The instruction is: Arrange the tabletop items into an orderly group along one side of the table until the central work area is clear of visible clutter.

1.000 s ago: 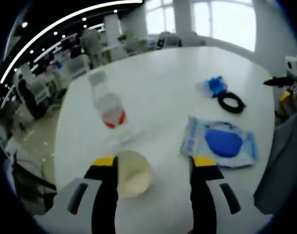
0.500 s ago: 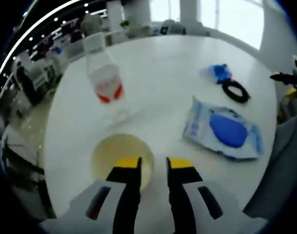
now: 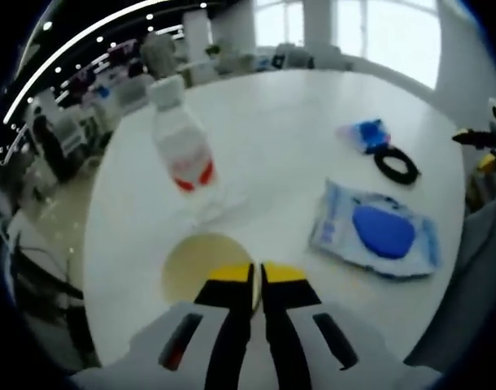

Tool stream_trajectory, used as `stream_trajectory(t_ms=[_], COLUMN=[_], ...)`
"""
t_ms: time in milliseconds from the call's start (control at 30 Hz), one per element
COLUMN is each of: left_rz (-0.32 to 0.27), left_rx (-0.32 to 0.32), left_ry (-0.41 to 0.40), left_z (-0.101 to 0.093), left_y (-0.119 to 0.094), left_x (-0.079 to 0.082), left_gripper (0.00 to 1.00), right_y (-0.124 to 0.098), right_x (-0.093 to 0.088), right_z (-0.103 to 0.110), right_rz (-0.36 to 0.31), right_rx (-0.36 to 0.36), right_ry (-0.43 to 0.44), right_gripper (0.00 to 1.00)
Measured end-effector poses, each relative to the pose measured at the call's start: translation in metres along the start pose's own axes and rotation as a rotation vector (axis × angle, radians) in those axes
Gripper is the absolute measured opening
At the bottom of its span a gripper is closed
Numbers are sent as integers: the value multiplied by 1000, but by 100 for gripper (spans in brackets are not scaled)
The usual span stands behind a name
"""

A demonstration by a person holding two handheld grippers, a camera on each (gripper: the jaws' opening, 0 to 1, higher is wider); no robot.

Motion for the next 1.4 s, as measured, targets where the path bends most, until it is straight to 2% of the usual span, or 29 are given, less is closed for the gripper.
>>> stream_trajectory(t_ms=[233, 400, 533, 767, 1100, 1400], left_rz=[-69, -91, -100, -94, -73, -36], left_rx=[-31, -62, -80, -88, -45, -45], left_ry=[87, 109, 122, 124, 90, 142], left_z=[-23, -39, -47, -50, -39, -47], left_y=[7, 21, 31, 44, 75, 100], left_x=[37, 62, 75, 83, 94, 100], left_gripper=[1, 1, 1, 1, 1, 1], right_y=[-2, -3, -4, -5, -6, -8], right_x=[0, 1, 1, 1, 1, 0], right_z=[-1, -1, -1, -1, -3, -4], right_rz=[-10, -14, -18, -23, -22, -23], right_rx=[-9, -12, -15, -19, -23, -31], right_ry=[8, 9, 12, 15, 24, 34], right_gripper=[70, 70, 70, 70, 70, 70])
Point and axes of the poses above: the point that each gripper's makers call its tool centre point, and the gripper's own axes: y roughly forward along the fingers, z roughly to its left, x roughly out of its top, the point moved 10 cm from there along -y, roughly backward along the fingers, and after that the axes turned 7 degrees about x, right-handed, at the moved point
